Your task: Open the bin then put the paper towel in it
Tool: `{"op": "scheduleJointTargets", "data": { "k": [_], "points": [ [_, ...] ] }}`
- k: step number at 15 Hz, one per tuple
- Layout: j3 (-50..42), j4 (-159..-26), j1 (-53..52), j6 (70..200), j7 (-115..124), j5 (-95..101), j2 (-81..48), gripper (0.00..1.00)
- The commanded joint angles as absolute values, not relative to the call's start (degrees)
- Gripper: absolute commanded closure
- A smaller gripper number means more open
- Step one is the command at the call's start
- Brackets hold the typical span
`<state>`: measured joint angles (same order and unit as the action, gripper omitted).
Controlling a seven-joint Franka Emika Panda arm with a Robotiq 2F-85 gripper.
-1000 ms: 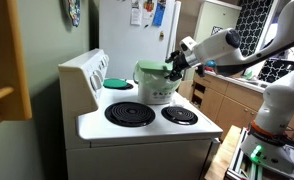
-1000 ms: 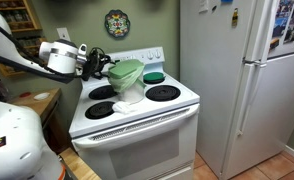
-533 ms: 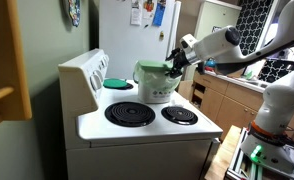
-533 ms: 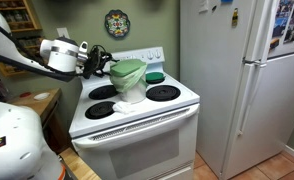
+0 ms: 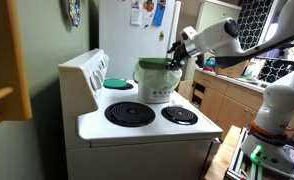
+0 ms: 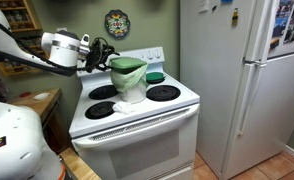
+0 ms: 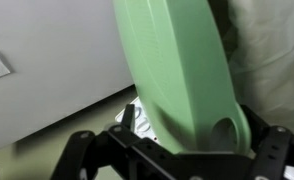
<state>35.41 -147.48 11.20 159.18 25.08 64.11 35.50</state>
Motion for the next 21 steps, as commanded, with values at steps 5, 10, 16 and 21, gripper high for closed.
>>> {"op": "scheduleJointTargets", "data": {
  "k": [5, 10, 16, 21],
  "points": [
    [32.24, -143.52, 11.26, 155.28, 23.79, 61.48, 36.66, 0.00],
    [32.06, -141.87, 12.45, 154.47, 25.00, 62.86, 35.85, 0.00],
    [32.11, -142.02, 12.24, 153.88, 23.93, 62.63, 35.50, 0.00],
    [30.76, -136.24, 9.33, 141.79, 29.45, 63.09, 28.14, 0.00]
  ]
}}
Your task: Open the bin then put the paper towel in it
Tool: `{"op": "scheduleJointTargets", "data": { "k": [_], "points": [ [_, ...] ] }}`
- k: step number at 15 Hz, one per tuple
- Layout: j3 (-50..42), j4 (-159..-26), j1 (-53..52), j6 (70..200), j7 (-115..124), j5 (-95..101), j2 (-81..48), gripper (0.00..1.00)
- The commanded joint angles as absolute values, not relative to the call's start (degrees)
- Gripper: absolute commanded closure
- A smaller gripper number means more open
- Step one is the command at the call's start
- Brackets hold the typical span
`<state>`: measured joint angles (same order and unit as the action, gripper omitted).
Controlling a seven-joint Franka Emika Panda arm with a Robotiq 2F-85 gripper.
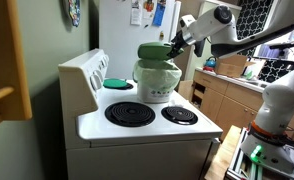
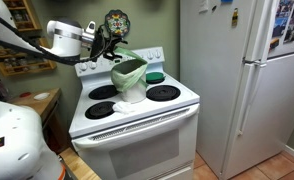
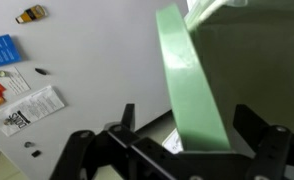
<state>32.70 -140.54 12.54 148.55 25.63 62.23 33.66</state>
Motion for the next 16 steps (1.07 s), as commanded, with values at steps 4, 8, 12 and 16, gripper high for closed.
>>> {"op": "scheduleJointTargets", "data": {
  "k": [4, 8, 12, 16],
  "points": [
    [26.40, -131.34, 3.91, 136.91, 34.78, 62.17, 24.21, 0.00],
    [23.16, -127.83, 0.64, 135.43, 40.36, 63.39, 22.02, 0.00],
    [21.94, -124.65, -0.12, 131.28, 48.04, 67.23, 20.16, 0.00],
    [20.43, -122.88, -1.84, 129.55, 54.45, 69.08, 19.36, 0.00]
  ]
}}
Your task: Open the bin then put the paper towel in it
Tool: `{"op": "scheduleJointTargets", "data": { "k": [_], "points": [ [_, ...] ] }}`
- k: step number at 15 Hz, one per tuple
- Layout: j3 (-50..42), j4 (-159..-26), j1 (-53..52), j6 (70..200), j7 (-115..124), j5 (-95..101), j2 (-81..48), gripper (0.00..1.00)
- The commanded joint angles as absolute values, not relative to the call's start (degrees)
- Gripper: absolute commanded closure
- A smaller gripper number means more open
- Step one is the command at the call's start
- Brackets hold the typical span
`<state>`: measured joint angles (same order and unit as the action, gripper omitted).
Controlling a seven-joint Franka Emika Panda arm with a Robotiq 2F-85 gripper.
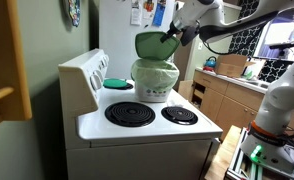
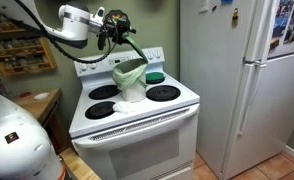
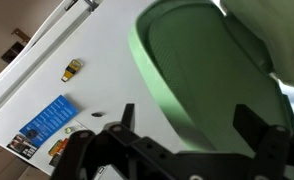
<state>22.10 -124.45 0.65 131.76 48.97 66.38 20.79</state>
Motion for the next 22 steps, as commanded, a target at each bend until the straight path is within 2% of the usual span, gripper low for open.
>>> {"op": "scheduleJointTargets", "data": {
  "k": [1, 13, 22],
  "points": [
    [20.27, -122.27, -2.04, 129.08, 57.19, 69.66, 18.92, 0.00],
    [16.59, -118.71, -4.98, 127.37, 72.59, 72.39, 15.57, 0.00],
    [14.53, -119.61, -7.23, 127.58, 69.98, 69.72, 18.42, 0.00]
  ]
}}
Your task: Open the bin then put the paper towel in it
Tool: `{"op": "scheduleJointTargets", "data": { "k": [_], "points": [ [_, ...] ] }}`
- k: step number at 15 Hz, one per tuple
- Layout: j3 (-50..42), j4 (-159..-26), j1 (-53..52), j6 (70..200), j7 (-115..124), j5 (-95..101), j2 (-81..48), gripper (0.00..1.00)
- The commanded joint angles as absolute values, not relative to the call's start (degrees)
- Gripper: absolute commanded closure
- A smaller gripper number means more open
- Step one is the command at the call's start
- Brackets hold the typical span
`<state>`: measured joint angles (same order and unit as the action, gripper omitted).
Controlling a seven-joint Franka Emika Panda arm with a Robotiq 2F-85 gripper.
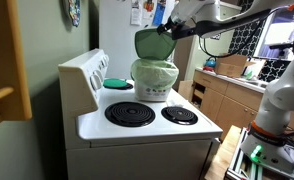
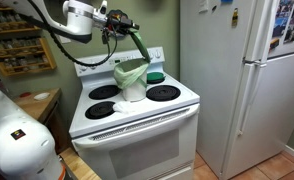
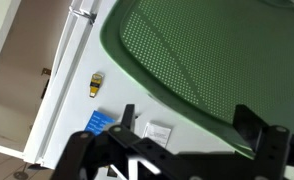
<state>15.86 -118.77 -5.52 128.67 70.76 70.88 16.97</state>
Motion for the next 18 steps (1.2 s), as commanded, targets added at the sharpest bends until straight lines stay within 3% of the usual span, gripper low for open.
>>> {"op": "scheduleJointTargets", "data": {
  "k": [1, 11, 18],
  "points": [
    [14.39, -119.63, -7.32, 127.53, 69.73, 69.52, 18.56, 0.00],
    [13.44, -120.89, -9.24, 126.83, 59.85, 61.56, 21.01, 0.00],
    [13.88, -120.91, -9.70, 117.02, 46.53, 50.11, 24.50, 0.00]
  ]
}}
